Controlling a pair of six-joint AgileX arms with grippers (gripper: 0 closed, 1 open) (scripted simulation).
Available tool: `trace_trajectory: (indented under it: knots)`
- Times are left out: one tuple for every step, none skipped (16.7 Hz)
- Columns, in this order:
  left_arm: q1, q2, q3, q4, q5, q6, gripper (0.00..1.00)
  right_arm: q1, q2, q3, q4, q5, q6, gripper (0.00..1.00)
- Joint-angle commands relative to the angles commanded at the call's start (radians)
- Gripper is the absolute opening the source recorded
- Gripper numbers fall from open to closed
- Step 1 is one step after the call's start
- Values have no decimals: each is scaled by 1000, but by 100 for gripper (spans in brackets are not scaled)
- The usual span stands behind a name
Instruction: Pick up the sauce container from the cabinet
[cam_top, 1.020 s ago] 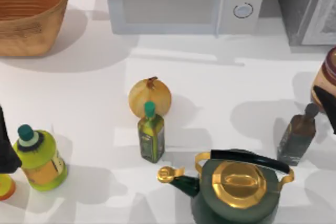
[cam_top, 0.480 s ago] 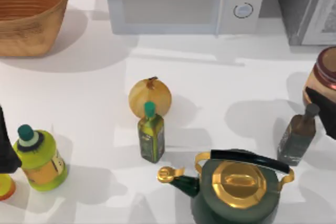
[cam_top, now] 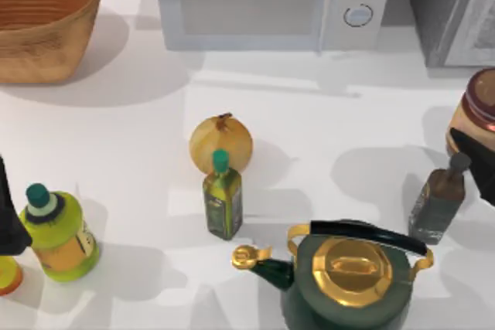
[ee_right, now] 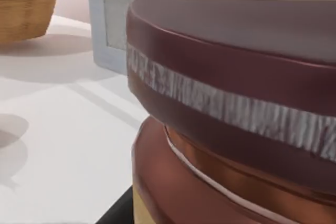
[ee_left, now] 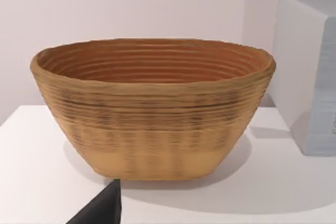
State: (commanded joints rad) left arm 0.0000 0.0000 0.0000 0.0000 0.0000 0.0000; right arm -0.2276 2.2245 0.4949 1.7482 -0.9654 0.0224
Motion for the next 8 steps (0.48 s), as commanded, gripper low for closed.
trace_trajectory:
  knots:
    - [0, 0, 0, 0, 0, 0, 100, 0, 0, 0, 0, 0, 0, 90]
    - [0, 0, 0, 0, 0, 0, 100, 0, 0, 0, 0, 0, 0, 98]
    - [0, 0, 0, 0, 0, 0, 100, 0, 0, 0, 0, 0, 0, 100]
    - [0, 0, 0, 0, 0, 0, 100, 0, 0, 0, 0, 0, 0, 100]
    - [0, 0, 0, 0, 0, 0, 100, 0, 0, 0, 0, 0, 0, 100]
    - [0, 0, 0, 0, 0, 0, 100, 0, 0, 0, 0, 0, 0, 100]
    - [0, 0, 0, 0, 0, 0, 100, 0, 0, 0, 0, 0, 0, 100]
    - [0, 0, 0, 0, 0, 0, 100, 0, 0, 0, 0, 0, 0, 100]
